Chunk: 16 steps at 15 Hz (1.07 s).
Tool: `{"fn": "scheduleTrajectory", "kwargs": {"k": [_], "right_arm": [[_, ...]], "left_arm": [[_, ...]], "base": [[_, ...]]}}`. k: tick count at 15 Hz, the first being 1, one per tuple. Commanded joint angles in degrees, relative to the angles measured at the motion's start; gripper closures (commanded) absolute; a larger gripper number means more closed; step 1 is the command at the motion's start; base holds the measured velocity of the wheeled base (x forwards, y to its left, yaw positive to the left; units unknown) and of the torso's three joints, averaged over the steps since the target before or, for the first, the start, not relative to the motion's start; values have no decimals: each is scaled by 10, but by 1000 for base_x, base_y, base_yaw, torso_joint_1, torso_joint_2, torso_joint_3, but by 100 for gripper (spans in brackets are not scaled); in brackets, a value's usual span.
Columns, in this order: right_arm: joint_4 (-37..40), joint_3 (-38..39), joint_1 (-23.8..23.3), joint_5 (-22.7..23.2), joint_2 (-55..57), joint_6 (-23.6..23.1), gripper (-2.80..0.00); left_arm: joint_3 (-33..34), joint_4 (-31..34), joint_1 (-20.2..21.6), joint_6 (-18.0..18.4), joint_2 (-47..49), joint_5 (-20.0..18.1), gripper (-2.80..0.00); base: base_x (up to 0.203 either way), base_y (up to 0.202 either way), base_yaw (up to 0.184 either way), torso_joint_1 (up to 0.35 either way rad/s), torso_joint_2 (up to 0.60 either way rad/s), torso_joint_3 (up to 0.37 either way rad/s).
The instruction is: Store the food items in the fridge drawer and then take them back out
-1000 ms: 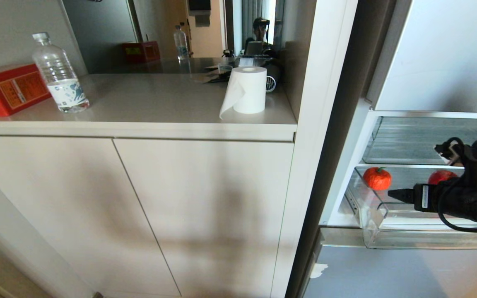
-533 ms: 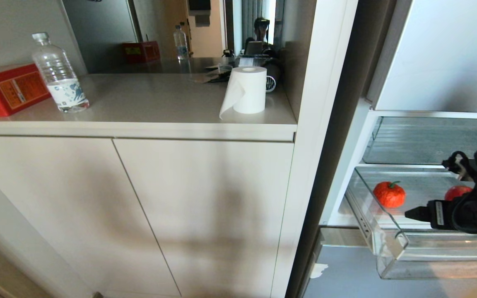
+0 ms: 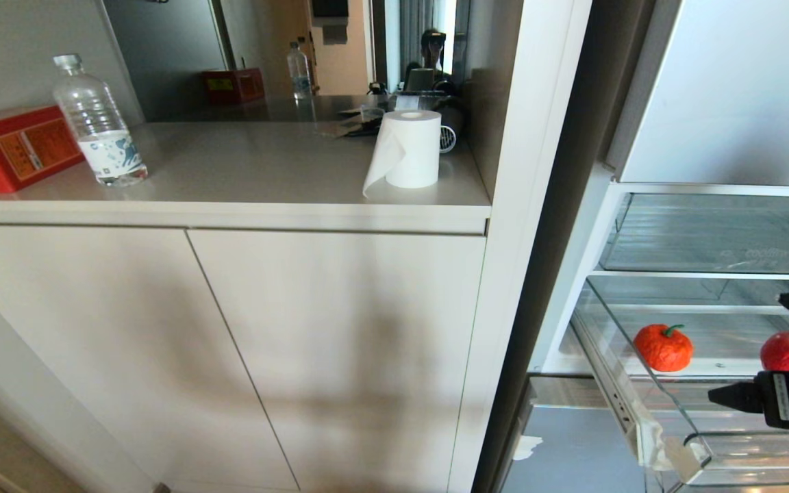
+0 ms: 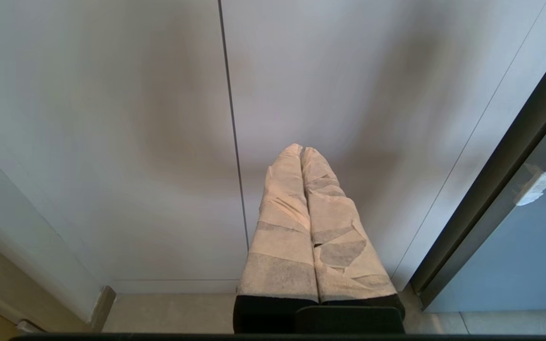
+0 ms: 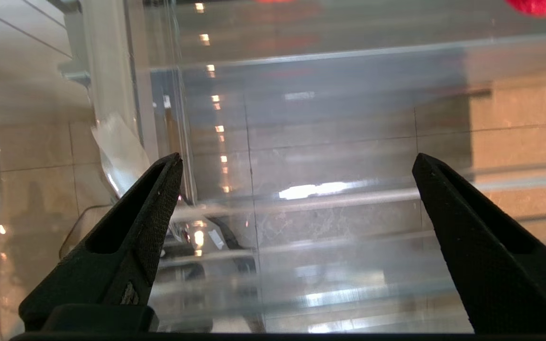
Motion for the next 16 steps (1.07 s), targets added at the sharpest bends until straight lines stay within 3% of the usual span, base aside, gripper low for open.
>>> {"fn": "scheduleTrajectory", "kwargs": {"k": [1, 5, 8, 11, 16], "right_arm": [[1, 26, 0, 0, -48, 0, -280], [25, 65, 0, -1, -137, -1, -280], [27, 23, 1, 2, -100, 1, -280], [-26, 28, 1, 30, -93, 10, -280], [-75, 65, 1, 67, -229, 20, -280]], "left_arm": [[0, 0, 0, 0, 0, 0, 0], [0, 0, 0, 0, 0, 0, 0], [0, 0, 0, 0, 0, 0, 0], [0, 0, 0, 0, 0, 0, 0], [0, 0, 0, 0, 1, 0, 0]], "base": [[0, 0, 0, 0, 0, 0], [0, 0, 0, 0, 0, 0], [0, 0, 0, 0, 0, 0], [0, 0, 0, 0, 0, 0], [0, 0, 0, 0, 0, 0]]}}
